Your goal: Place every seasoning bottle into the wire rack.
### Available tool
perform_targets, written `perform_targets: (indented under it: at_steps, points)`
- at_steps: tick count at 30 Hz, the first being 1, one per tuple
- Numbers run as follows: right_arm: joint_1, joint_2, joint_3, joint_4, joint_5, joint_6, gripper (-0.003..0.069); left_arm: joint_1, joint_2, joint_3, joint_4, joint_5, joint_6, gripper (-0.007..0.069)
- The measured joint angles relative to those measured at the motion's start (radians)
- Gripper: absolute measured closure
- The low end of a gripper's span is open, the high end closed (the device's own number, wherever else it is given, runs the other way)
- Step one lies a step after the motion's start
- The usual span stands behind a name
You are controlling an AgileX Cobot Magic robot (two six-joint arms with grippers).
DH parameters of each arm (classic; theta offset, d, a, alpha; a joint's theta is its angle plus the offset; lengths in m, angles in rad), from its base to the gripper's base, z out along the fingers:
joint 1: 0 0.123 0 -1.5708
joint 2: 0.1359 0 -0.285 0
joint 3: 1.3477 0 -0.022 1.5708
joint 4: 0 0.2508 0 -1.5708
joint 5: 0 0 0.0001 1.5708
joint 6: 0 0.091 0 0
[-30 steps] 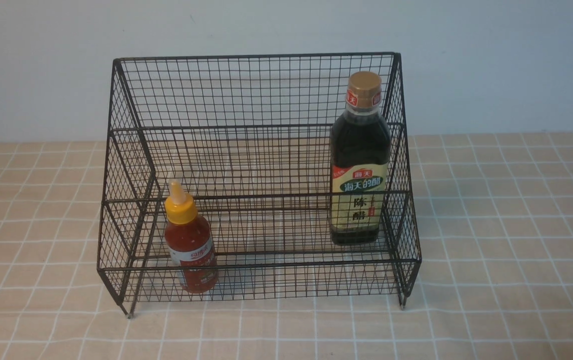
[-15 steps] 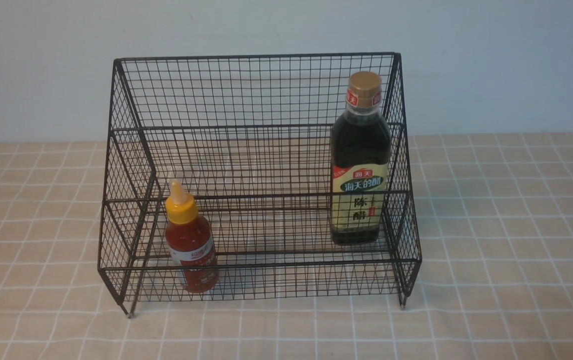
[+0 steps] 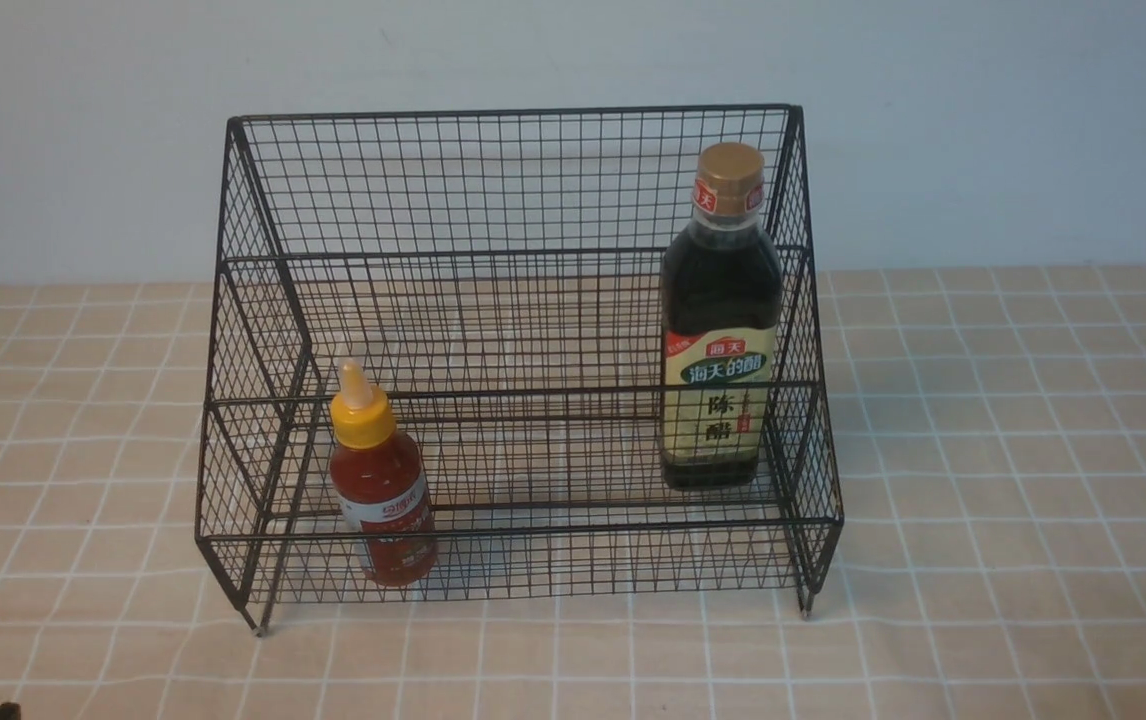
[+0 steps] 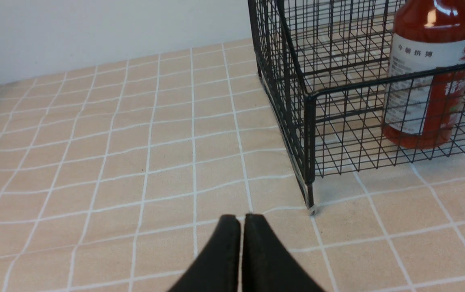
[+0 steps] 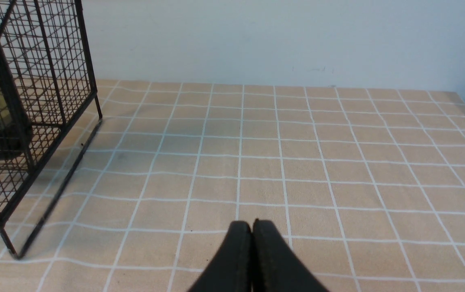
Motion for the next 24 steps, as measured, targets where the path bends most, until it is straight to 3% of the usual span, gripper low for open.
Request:
perform_targets:
  at_steps: [24]
  points:
    - [0.000, 0.000, 0.000, 0.000, 0.000, 0.000, 0.0671, 0.049, -0.001, 0.000, 0.005, 0.018, 0.003, 0.0631]
